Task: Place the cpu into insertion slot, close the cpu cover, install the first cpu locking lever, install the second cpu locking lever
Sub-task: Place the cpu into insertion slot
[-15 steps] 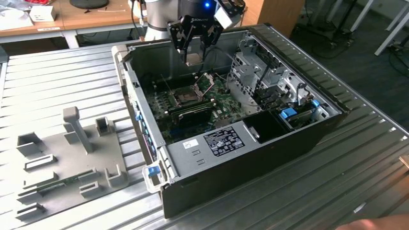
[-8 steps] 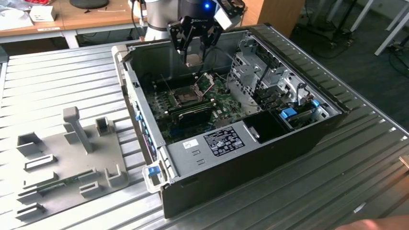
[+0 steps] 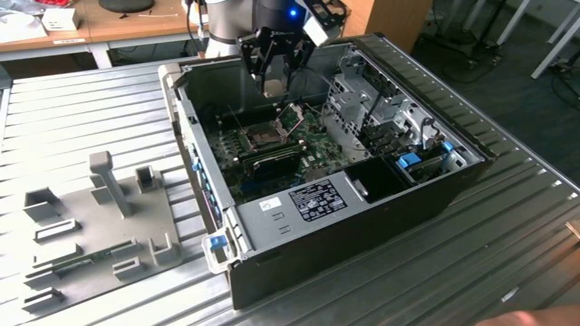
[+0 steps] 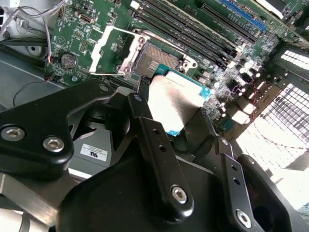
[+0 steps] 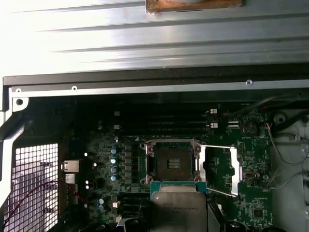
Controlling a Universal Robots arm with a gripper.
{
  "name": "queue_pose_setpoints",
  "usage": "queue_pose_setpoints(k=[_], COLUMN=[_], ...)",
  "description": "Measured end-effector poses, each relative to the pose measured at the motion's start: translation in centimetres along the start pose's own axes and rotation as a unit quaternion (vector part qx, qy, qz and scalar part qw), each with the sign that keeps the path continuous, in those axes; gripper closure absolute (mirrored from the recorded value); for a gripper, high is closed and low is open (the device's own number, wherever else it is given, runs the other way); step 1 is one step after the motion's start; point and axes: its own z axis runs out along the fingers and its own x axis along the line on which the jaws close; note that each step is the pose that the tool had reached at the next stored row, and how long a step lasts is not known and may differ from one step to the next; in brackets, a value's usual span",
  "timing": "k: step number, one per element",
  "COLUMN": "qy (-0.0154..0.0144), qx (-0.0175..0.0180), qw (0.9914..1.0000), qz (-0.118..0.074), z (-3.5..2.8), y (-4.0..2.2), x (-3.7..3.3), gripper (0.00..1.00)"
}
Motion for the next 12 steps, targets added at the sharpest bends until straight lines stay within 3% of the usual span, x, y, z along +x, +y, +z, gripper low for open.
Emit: queue_pose_setpoints(k=[7, 12], qy=[0.0, -0.004], qx=[0.0001, -0.0002], qw=[1.0, 0.99999], qz=[0.0, 0.0], z=[0.2, 0.3], y=[-0.01, 0.0], x=[-0.01, -0.01], gripper=[0.46, 0.46])
